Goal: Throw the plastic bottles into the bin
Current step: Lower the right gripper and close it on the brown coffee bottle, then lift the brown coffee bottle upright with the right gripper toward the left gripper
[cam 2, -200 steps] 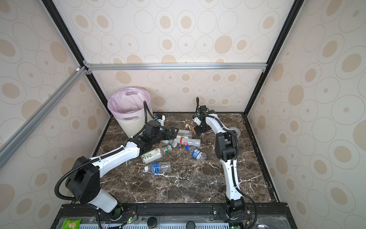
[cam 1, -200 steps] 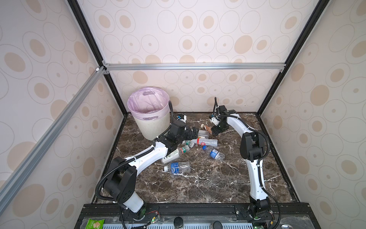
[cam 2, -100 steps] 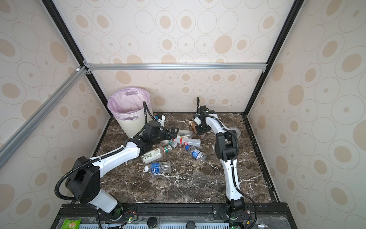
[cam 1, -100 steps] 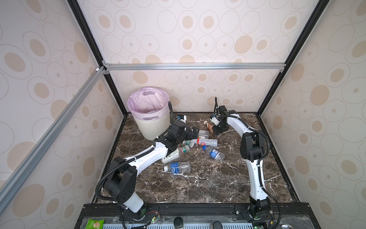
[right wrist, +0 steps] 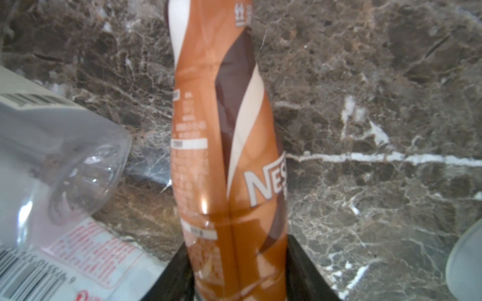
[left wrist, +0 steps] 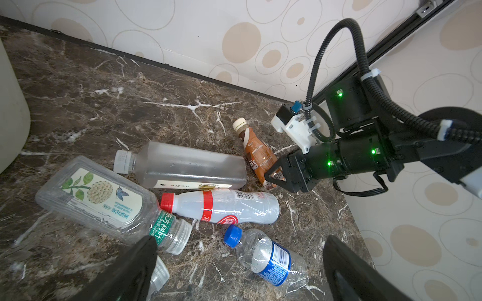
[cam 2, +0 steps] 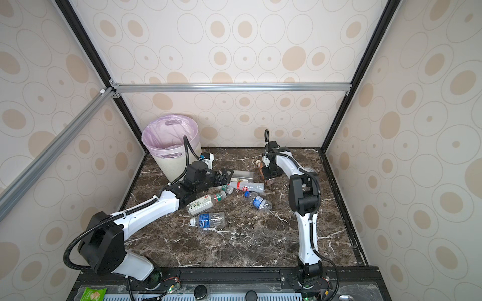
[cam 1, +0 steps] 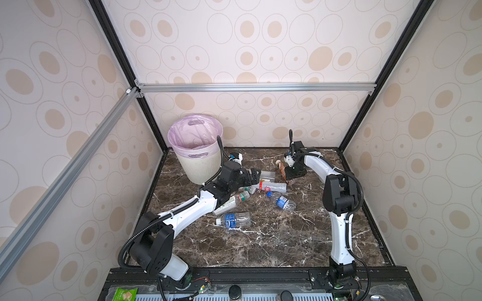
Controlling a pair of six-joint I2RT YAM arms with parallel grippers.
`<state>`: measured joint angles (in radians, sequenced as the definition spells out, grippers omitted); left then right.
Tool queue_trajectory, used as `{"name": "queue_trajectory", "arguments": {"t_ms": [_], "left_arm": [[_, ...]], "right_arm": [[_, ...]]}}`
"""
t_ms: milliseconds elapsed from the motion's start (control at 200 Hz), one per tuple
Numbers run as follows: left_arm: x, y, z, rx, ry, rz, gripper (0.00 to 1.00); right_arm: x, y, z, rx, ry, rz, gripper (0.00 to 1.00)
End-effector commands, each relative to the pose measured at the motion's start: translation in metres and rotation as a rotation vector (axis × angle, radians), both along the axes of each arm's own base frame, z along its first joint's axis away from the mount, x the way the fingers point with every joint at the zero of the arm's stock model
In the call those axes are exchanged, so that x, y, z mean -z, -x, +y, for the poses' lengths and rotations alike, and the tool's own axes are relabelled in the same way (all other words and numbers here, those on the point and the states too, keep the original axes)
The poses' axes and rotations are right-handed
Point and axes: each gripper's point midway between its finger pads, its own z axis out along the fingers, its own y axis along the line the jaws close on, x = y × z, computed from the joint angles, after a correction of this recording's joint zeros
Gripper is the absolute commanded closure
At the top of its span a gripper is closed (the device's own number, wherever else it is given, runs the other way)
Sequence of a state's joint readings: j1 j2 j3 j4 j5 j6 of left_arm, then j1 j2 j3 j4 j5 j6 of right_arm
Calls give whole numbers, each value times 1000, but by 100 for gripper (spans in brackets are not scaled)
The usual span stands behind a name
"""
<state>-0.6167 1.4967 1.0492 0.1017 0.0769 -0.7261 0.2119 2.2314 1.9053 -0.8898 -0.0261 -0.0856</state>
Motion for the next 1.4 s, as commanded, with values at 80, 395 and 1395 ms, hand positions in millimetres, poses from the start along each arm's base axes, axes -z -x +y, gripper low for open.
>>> {"name": "queue_trajectory", "arguments": {"t_ms": [80,395,1395], "left_arm": [[-16,9,-2,0,84,-5,1],[-33,5,-17,30,206,3,1],[-63,-71,-27,2,282,-64,15]], "right_arm": [[-52,2,0,70,-66,-135,55],[-105,24,14,65,-175,-220,55],[-173,116,136,-213,-384,-339,55]]}}
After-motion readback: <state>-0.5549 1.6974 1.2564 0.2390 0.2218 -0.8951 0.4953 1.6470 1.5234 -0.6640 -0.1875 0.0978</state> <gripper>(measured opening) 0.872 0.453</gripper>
